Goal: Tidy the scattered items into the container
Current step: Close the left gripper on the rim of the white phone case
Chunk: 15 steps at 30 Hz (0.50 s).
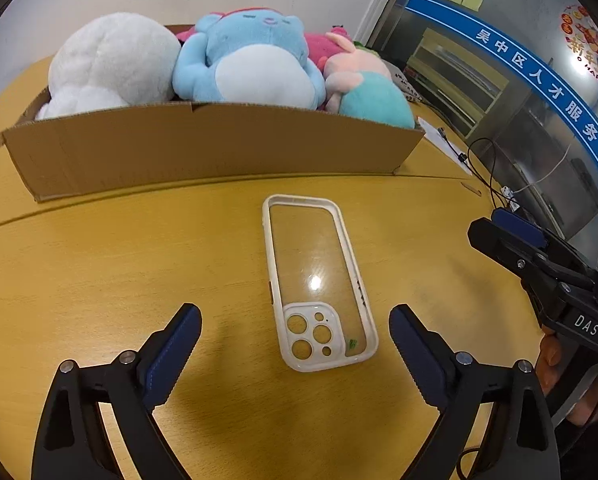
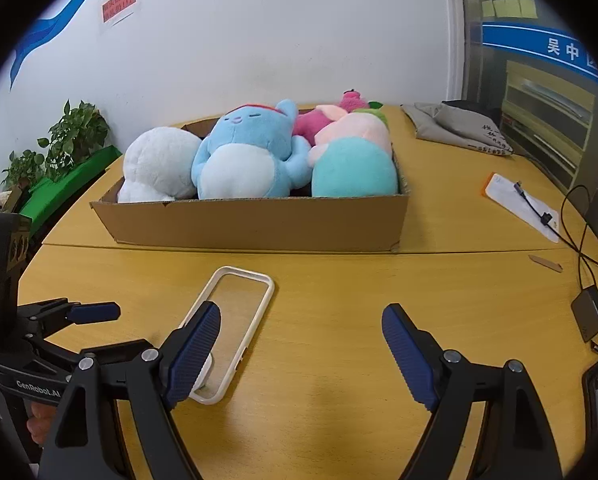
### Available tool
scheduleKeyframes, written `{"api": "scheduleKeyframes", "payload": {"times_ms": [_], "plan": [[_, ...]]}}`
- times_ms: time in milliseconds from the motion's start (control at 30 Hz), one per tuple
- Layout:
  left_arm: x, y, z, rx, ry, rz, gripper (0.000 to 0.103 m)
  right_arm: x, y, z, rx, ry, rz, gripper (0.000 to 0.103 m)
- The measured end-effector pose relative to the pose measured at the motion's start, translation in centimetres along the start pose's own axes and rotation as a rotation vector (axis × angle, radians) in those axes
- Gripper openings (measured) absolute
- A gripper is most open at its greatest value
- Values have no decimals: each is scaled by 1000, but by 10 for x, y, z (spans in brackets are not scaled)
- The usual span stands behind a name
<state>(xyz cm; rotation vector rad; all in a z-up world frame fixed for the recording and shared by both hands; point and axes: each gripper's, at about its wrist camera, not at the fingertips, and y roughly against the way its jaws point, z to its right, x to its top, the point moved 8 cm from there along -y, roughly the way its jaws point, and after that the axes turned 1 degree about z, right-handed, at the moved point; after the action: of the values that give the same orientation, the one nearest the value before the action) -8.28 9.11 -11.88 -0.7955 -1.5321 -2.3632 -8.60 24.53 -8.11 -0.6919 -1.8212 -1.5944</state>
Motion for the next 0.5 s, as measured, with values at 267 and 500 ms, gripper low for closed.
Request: {"api": "scheduleKeyframes", "payload": {"times_ms": [267,500], "plan": [[-11,-23,0,-18,3,-72,65,-5,-33,-9,11,16,-52,83],[-14,-37,0,6,1,-94,19,-6,-84,-25,15,53,-122,79]]}}
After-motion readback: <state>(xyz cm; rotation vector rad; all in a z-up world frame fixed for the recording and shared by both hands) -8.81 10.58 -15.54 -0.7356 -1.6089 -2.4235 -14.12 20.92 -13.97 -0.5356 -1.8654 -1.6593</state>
